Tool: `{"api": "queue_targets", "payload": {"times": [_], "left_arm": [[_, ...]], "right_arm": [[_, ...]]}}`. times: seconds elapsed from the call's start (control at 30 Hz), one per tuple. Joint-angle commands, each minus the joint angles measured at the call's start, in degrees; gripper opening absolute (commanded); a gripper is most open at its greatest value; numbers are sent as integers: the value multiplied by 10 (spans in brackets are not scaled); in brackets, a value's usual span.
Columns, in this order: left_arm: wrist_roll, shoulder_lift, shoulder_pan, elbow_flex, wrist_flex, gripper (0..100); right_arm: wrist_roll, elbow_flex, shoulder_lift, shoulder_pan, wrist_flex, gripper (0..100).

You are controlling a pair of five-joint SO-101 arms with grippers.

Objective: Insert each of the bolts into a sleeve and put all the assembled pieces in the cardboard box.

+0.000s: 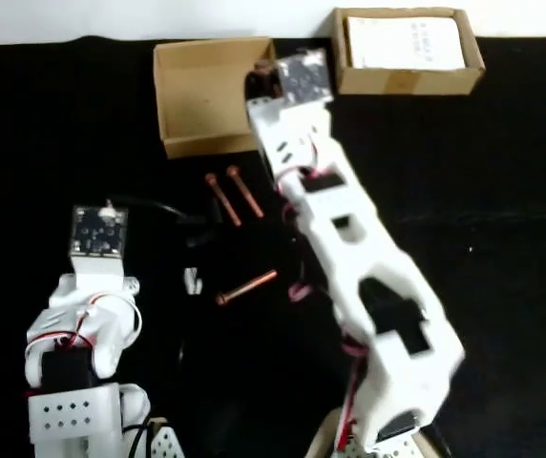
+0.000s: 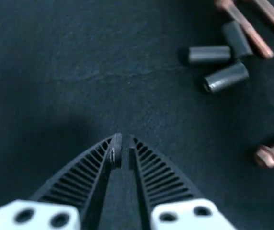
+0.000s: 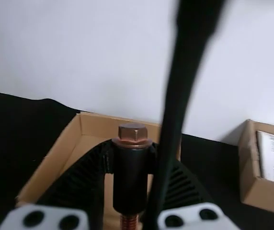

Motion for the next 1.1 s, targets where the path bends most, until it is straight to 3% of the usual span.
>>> {"api": "queue_targets", "payload": {"times": [0.0, 0.1, 0.3, 0.67, 0.9, 1.07], "left_arm": [[48, 4, -7, 41, -56, 69], [58, 1, -8, 109, -105, 69], [57, 5, -12, 109, -116, 69], [57, 6, -5, 118, -138, 70], [57, 6, -5, 121, -143, 89], [57, 6, -7, 121, -146, 91]], "right_arm": [[4, -183, 103, 12, -17, 8], [4, -263, 185, 13, -16, 8], [5, -356, 309, 13, -16, 8], [5, -385, 399, 11, -16, 14], [4, -388, 395, 10, 48, 234], [4, -383, 341, 10, 64, 241]]}}
